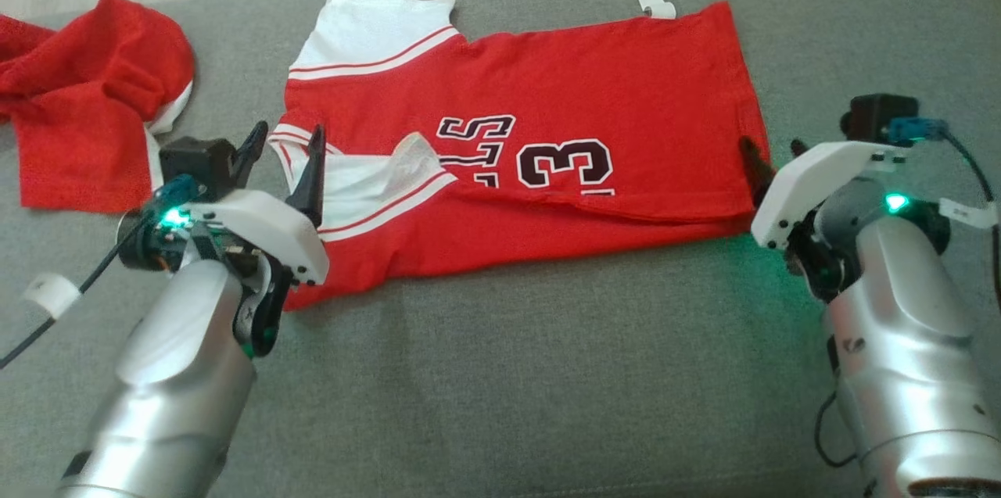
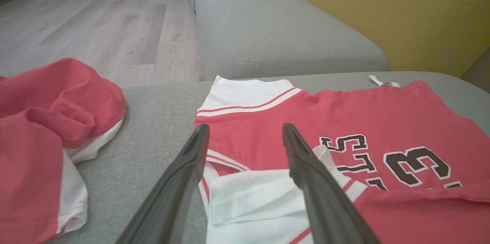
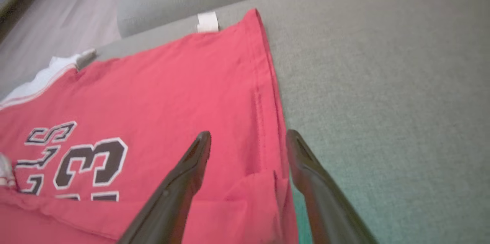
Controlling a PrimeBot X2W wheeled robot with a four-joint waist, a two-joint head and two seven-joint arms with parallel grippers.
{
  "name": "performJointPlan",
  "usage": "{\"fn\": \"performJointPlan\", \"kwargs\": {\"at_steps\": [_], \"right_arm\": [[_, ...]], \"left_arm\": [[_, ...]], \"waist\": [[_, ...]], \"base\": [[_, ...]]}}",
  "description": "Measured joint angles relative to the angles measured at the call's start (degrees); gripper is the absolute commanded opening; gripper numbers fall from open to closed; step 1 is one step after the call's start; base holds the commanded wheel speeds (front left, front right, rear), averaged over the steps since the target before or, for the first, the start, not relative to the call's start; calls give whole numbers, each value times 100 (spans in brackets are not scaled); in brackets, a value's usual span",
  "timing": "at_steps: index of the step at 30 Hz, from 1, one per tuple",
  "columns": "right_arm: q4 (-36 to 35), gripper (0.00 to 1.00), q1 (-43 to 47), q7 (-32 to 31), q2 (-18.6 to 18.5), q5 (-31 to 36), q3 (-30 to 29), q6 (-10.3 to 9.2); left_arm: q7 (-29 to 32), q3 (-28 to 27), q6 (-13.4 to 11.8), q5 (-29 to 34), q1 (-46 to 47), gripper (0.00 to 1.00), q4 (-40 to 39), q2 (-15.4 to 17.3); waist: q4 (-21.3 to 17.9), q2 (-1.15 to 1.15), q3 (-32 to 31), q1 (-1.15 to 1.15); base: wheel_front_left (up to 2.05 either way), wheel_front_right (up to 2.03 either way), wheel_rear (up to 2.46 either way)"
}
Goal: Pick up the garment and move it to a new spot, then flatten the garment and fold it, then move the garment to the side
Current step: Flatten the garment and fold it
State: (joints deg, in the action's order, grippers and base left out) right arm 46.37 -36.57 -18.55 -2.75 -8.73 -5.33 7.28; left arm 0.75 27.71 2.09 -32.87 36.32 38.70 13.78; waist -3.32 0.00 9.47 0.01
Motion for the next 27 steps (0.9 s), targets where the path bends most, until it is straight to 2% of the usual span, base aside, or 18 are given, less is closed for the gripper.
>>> {"fn": "performJointPlan", "kwargs": {"at_steps": [7,12,15,16,19,27], "right_arm": [[38,100,-66,761,-3,76,-296,0],[-403,100,201,1048,-4,280,-343,0],[-759,100,673,1127,-3,321,-359,0],[-1023,100,1054,1178,-3,320,-400,0],[-1463,100,1580,1259,0,316,-458,0],[-2409,100,2509,1351,10,-34,-393,0]], "left_arm": [[-190,1,196,-56,-32,100,112,5],[-361,-44,191,-212,-606,100,-479,186],[-449,-90,35,-293,-1201,100,-934,232],[-522,-122,-123,-299,-1601,100,-1254,243],[-588,-149,-344,-354,-2110,100,-1660,250],[-711,-174,-749,-413,-2718,100,-2120,219]], "waist": [[58,0,-156,-1],[84,0,-384,-1],[116,0,-485,-1],[151,0,-526,-1],[203,0,-564,-2],[165,0,-551,-1]], "base": [[0,0,0],[0,0,0],[0,0,0],[0,0,0],[0,0,0],[0,0,0]]}}
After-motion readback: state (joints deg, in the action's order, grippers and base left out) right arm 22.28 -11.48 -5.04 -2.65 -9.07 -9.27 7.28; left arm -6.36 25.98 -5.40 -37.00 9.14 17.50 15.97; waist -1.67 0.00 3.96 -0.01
